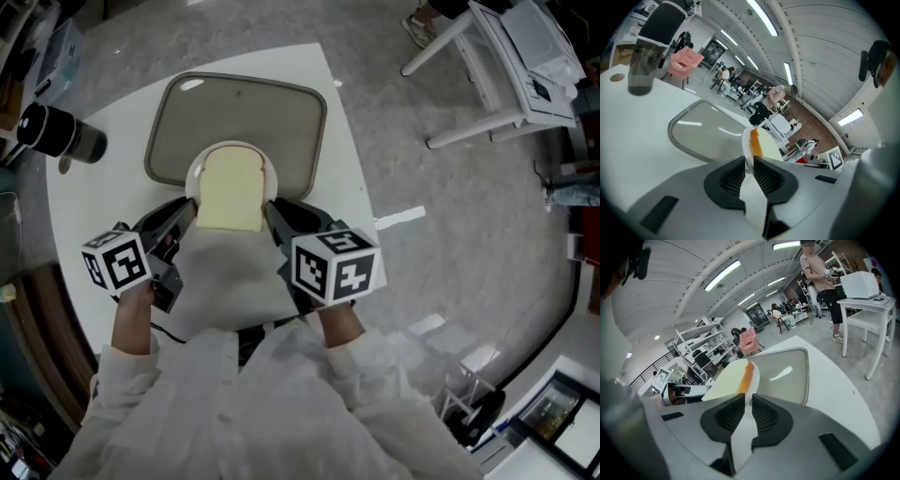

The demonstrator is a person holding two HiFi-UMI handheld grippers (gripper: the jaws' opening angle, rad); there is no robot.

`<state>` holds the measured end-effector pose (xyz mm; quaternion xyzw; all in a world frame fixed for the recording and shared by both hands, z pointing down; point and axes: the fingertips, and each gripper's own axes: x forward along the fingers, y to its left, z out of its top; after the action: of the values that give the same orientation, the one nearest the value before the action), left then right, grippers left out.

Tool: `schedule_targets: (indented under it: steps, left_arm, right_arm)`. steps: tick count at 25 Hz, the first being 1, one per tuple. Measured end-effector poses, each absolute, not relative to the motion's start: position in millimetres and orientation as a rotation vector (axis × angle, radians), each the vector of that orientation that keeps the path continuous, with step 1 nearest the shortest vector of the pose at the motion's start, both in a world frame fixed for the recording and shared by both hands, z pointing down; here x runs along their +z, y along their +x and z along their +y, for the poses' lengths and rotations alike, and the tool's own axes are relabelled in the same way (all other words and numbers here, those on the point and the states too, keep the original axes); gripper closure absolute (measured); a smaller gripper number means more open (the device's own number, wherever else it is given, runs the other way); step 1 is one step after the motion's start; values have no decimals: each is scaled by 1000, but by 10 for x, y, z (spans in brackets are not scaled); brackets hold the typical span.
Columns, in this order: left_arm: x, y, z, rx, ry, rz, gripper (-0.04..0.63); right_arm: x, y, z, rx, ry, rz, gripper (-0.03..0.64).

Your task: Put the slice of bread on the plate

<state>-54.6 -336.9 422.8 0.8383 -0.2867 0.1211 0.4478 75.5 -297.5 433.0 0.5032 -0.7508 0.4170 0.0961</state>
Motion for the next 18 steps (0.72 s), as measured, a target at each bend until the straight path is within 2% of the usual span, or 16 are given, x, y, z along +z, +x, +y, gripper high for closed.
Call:
schedule_targets:
  steps: [18]
  left_arm:
    - [4588, -341, -4594, 341, 2068, -786, 534]
  right_arm:
    - [4693, 979, -4171, 1309, 1564, -2171, 561]
